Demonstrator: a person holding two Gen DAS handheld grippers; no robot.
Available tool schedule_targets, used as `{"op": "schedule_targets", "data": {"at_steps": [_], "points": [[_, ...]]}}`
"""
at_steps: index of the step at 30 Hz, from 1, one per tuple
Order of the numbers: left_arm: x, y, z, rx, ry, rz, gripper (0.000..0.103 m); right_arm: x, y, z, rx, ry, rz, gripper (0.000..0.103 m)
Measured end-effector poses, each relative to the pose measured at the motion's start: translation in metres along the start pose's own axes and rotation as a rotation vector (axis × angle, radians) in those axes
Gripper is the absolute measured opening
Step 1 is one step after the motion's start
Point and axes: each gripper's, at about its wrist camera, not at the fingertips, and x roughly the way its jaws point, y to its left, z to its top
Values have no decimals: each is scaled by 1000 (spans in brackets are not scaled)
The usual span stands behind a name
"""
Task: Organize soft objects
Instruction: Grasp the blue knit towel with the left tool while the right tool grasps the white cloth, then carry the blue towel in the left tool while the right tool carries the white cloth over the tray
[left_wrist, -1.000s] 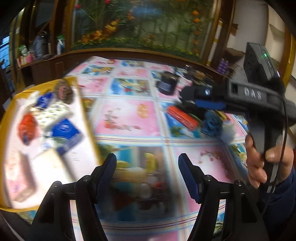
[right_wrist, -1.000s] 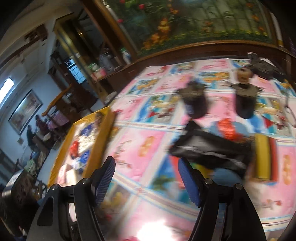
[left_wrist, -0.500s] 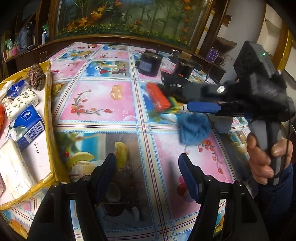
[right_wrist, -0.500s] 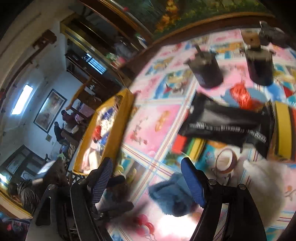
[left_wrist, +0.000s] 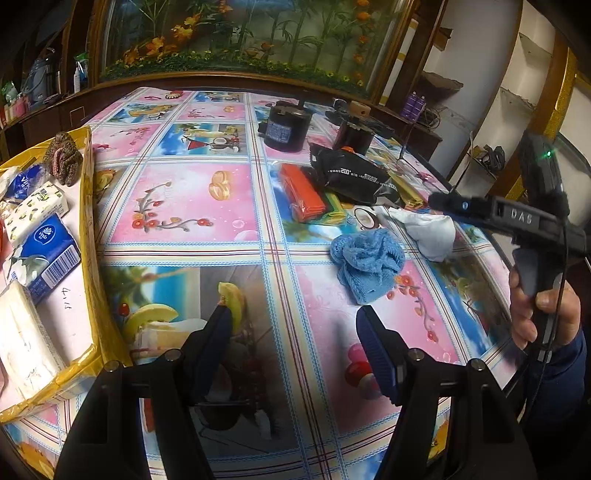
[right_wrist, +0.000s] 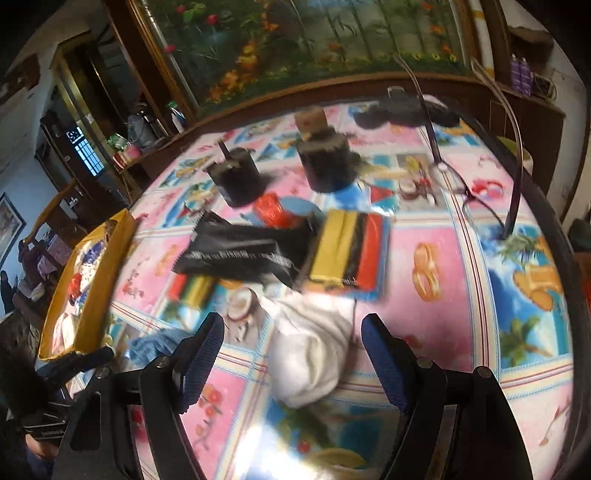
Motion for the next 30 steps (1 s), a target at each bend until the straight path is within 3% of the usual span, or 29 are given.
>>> {"op": "schedule_targets", "data": {"at_steps": [3,5,6,8,12,16,22,26,27,28,30], "points": [[0,0,0,1,-1,0,69,16,6,-2,-16,40,-30,77],[-1,1,0,-4,-3,3,69,26,12,-7,-43,74,-44,40],[-1,2,0,-6,-3,0,69,27,16,-8,-75,64,-65,38],[-1,2,1,-11,-5,6,69,26,23,-8,-98,51,-38,22],[-1,-2,2,-5,-8,27,70,16,31,-8,-122,-17,42,21],[4,-15,13,0,-7,-6,77,-8,43,-7,-163,-122,121,21],[25,-44,39,57,17,-28,88,-6,39,-4,-127,-111,142,21],[52,-53,46,72,66,30,87,-6,39,-4,-128,-114,152,21],[57,-53,46,73,74,45,81,-7,39,-4,-128,-115,153,21],[61,-53,46,74,83,63,63,-6,39,-4,-128,-113,155,21],[64,-51,46,72,91,83,45,-5,39,-4,-127,-108,157,22]]}}
